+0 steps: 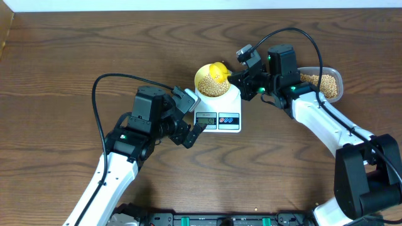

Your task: Scoop item into bowl and weigh 50g on scale

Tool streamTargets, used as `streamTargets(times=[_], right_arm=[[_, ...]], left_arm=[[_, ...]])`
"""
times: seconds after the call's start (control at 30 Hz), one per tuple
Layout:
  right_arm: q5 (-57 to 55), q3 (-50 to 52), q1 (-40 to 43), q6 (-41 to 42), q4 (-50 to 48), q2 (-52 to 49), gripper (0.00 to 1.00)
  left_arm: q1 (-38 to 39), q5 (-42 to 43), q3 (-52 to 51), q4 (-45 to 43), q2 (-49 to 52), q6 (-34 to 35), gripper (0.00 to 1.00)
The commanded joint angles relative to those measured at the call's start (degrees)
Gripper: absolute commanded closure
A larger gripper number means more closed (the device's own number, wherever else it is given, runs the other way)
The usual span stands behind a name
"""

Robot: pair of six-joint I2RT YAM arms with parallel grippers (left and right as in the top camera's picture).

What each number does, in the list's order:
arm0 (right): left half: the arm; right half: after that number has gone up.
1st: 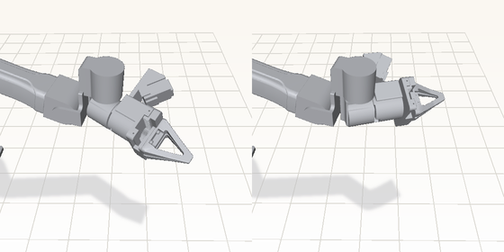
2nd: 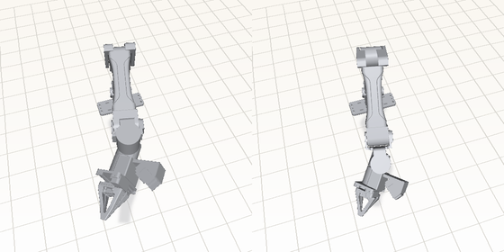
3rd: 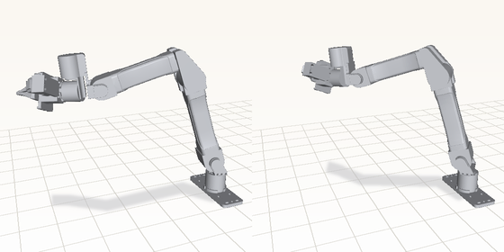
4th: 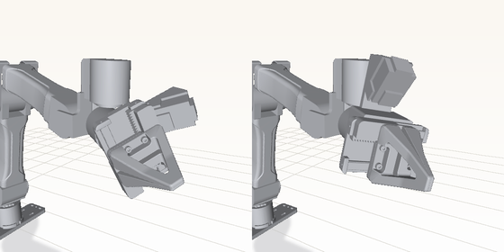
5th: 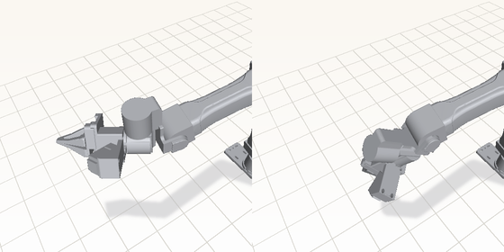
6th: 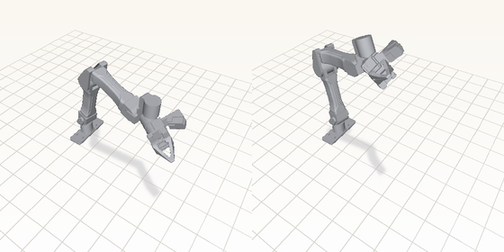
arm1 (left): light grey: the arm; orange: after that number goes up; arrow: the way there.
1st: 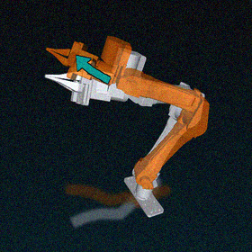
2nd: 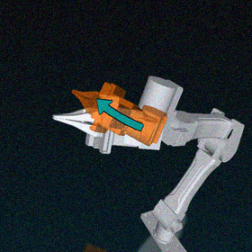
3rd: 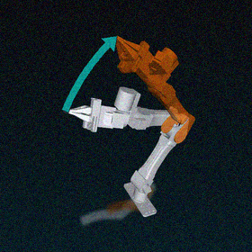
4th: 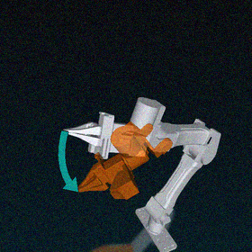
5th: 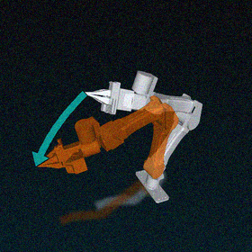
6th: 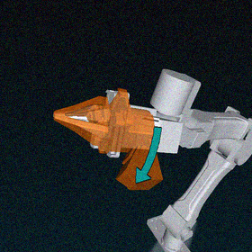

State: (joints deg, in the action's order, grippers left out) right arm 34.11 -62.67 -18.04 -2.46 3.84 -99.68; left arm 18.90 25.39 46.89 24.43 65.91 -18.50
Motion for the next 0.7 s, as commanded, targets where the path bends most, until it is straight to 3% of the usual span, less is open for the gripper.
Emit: streamTargets(times=[0.0, 0.33, 0.67], right_arm=[[3.26, -0.96, 0.59, 0.74, 0.02, 1.07, 0.99], [5.11, -0.96, 0.59, 3.37, 0.24, 1.07, 0.99], [13.27, -0.98, 1.22, 16.92, 0.17, 1.11, 0.99]], left_arm=[[-0.17, 0.55, -0.61, 0.15, 0.33, -1.16, 0.0], [-0.17, 0.55, -0.61, 0.15, 0.33, -1.16, 0.0], [-0.17, 0.55, -0.61, 0.15, 0.33, -1.16, 0.0]])
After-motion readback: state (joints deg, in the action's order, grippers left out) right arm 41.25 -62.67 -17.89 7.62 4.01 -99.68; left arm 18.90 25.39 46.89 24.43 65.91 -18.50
